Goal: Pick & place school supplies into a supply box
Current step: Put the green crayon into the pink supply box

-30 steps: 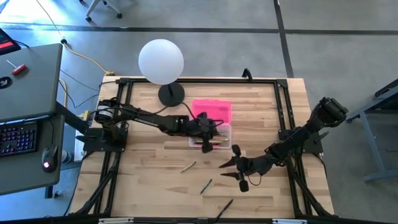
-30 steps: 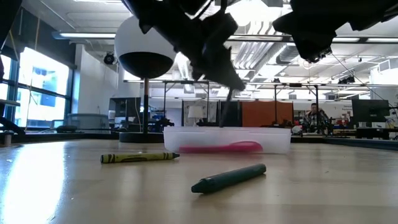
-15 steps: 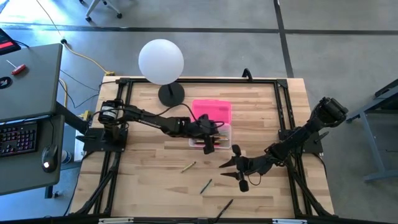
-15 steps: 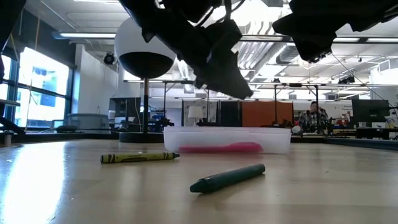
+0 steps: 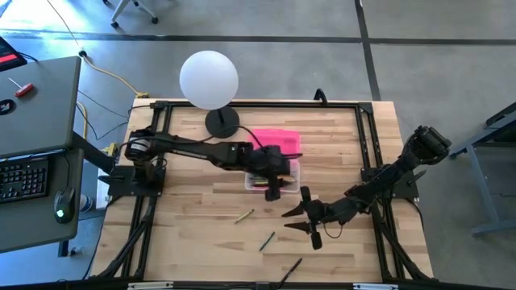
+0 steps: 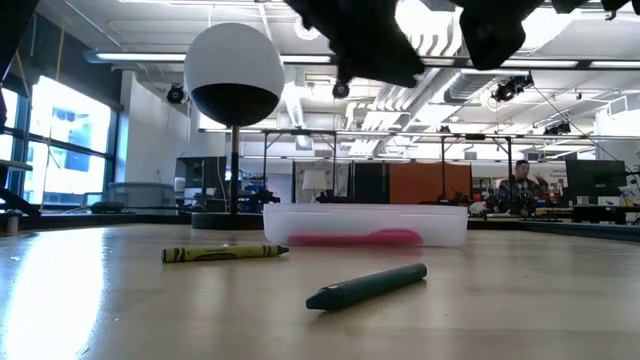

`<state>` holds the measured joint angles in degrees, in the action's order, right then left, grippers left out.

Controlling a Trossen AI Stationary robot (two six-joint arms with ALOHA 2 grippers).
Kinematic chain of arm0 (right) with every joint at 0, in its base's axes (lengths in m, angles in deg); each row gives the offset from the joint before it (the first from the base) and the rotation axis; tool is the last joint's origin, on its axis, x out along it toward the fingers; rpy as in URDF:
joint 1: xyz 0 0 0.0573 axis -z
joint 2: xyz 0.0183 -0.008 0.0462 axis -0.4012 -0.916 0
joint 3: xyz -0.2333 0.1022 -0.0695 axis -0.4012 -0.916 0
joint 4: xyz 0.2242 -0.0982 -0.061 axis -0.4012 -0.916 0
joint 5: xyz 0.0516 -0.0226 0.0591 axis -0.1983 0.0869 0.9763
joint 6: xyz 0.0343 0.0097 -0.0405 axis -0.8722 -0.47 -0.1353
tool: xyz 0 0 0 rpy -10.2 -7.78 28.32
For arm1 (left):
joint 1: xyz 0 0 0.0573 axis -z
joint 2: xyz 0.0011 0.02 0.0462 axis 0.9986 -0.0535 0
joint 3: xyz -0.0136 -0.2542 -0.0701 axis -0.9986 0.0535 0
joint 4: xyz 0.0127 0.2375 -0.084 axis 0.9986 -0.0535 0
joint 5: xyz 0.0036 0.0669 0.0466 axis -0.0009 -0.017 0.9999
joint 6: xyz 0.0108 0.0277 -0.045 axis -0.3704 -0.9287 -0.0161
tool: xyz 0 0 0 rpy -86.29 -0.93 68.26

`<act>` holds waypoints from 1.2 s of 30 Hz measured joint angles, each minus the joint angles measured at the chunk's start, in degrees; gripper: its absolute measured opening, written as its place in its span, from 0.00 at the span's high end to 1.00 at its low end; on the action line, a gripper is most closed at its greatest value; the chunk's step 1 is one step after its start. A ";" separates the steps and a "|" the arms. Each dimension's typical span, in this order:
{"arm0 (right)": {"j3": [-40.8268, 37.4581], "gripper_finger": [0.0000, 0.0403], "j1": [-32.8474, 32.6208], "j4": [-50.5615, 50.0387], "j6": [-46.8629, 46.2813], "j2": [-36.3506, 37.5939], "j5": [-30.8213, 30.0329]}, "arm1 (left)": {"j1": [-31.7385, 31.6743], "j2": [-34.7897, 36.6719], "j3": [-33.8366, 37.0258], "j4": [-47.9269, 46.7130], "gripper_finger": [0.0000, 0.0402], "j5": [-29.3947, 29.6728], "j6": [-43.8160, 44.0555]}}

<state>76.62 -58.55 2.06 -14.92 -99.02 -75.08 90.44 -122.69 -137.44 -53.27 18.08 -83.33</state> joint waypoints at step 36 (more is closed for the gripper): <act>14.06 0.71 7.77 -8.73 17.89 -21.08 27.96 | 31.74 11.35 18.60 -33.41 0.61 44.49 68.83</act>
<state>90.68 -50.78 -6.68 2.97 -120.09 -47.12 122.18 -111.35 -118.84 -86.68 62.58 -14.50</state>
